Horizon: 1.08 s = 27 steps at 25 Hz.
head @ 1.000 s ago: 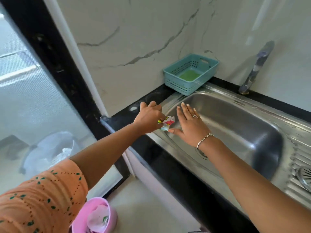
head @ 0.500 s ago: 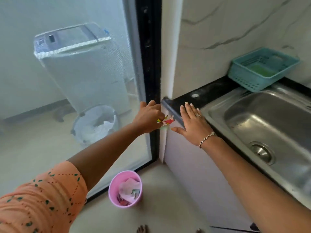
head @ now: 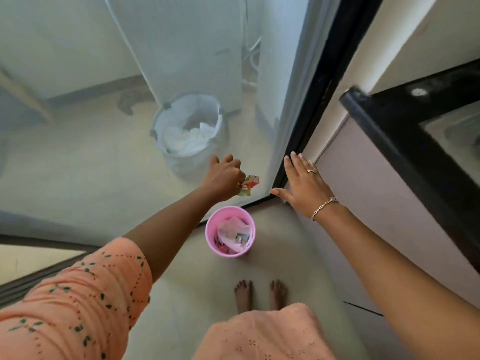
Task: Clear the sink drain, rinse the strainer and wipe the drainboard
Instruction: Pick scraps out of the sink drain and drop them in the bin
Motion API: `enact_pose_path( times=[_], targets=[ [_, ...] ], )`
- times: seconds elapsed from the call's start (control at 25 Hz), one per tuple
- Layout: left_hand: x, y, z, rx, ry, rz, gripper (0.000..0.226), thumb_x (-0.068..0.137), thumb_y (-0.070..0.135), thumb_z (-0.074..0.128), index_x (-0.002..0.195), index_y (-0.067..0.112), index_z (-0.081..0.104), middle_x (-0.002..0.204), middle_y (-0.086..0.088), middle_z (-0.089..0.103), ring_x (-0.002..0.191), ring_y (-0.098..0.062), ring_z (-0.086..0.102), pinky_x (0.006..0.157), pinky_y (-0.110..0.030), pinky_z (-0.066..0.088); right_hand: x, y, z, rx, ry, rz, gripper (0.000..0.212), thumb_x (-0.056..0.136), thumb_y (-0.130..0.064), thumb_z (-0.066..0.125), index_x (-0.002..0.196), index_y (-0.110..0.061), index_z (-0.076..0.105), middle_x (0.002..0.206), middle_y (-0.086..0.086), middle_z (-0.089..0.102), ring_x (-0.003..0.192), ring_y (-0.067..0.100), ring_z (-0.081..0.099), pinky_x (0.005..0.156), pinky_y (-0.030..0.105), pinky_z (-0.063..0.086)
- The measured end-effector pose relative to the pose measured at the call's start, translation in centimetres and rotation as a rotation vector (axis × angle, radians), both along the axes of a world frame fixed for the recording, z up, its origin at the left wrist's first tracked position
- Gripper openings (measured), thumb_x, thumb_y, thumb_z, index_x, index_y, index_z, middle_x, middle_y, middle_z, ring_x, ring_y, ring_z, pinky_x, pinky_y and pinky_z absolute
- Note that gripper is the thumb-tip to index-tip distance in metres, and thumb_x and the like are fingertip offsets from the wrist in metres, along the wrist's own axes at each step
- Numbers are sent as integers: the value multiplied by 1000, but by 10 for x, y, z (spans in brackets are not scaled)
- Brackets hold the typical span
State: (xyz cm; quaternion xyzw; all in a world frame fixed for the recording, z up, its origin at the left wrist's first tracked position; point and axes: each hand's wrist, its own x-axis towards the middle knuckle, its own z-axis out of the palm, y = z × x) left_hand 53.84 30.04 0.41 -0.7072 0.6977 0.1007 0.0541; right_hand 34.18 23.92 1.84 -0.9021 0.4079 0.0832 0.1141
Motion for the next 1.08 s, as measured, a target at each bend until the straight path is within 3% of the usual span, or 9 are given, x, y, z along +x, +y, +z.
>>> enact_pose_path(
  times=[0.16,0.76,1.08],
  targets=[
    [14,27,-81,99,20,86,13,83,22,58,90,16,68,98,-7,58,101,-26,44,81,-40,27,17,-1,-67,42,67,57,84,88,-59,33,146,-5,2,157,16,2,145,28,0,118,39,1],
    [20,32,-362,221,-53,97,26,88,11,44,108,10,60,114,-14,51,110,-33,40,88,-43,34,40,-11,-318,147,121,189,84,87,-57,37,145,-4,7,156,18,8,145,29,2,118,39,-2],
    [5,33,-425,294,-3,148,26,87,14,50,110,10,62,122,-12,51,109,-31,41,83,-41,35,30,-23,-371,144,133,188,84,87,-58,34,146,-4,6,155,18,8,145,30,3,118,40,0]
  ],
)
